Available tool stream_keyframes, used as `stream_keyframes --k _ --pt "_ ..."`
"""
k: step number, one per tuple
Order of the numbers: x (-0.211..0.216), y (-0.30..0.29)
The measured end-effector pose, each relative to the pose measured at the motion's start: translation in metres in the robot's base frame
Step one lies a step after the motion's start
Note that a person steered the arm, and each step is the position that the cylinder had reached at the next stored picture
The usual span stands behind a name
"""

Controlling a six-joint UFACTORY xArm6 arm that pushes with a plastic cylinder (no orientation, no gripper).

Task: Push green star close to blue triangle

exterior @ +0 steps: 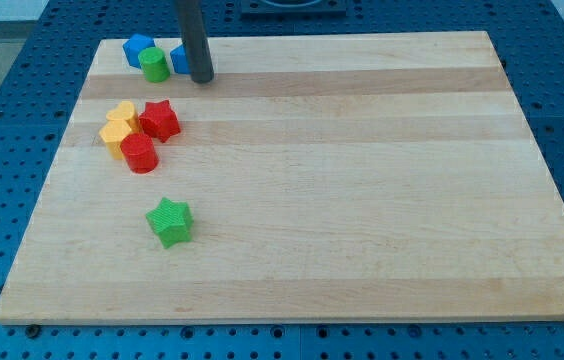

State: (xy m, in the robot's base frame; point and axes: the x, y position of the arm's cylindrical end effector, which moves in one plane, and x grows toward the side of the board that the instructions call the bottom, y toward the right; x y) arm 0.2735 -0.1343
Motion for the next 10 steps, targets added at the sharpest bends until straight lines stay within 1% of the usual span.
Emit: stream_keyframes --k 1,2,3,4,5,8,9,10 --pt "-0.013 -0.004" --pt "-0.013 -0.008" --pt "0.012 0.023" --pt "0.069 0.065" --pt "0.127 0.085" --pt "0.303 0.088" --pt "0.337 0.06" --pt "0.345 0.027"
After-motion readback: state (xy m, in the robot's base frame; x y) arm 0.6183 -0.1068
